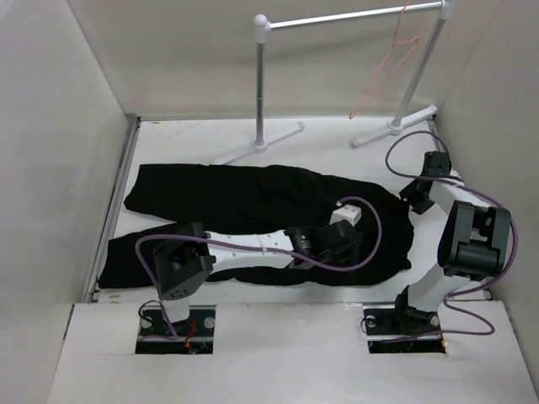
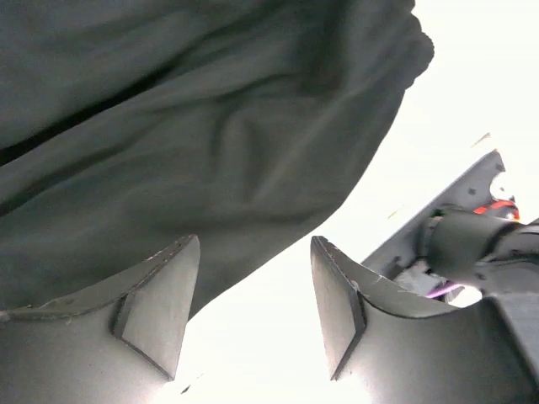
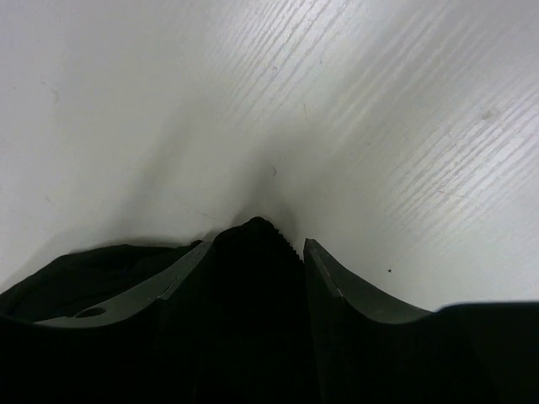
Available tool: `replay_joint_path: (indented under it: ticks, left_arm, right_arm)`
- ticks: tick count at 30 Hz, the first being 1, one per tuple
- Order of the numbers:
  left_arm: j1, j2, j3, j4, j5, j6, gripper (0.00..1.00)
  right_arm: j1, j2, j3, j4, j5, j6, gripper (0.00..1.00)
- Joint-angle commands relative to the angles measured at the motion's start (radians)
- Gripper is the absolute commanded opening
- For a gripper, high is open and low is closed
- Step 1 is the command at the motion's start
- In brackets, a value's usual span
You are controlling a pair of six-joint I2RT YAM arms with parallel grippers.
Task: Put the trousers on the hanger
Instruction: Flatten out the trousers at the center of the board.
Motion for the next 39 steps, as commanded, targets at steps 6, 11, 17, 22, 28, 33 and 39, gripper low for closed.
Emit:
replay_joint_path:
  ticks: [6, 11, 17, 22, 28, 33, 39]
  left_arm:
    - [-0.027, 0.111, 0.156, 0.045, 0.064, 0.076, 0.53]
    - [-0.033, 0.107, 0.127, 0.053, 0.061, 0.066, 0.53]
    - [-0.039, 0.078, 0.053, 0.073, 0.026, 0.043, 0.53]
    - [-0.056, 0.096, 0.106, 0.075, 0.033, 0.043, 0.53]
    - [-0.046, 0.194, 0.229, 0.107, 0.018, 0.045, 0.54]
    - [-0.031, 0.326, 0.332, 0.101, 0.023, 0.04, 0.55]
    - [0.01, 0.398, 0.347, 0.11, -0.009, 0.0, 0.49]
  right_arm:
    - [0.0, 0.044, 0.072, 0.059, -0.008, 0.017, 0.23]
    - [0.0, -0.055, 0.043, 0.142, 0.004, 0.069, 0.06]
    - [0.0, -0.157, 0.055, 0.229, 0.03, 0.136, 0.04]
    - [-0.006, -0.131, 0.069, 0.214, 0.047, 0.154, 0.03]
    - [-0.026, -0.004, 0.159, 0.196, 0.023, 0.172, 0.02]
    - [-0.026, 0.072, 0.255, 0.2, 0.01, 0.174, 0.02]
    - [-0.029, 0.162, 0.37, 0.173, 0.042, 0.166, 0.02]
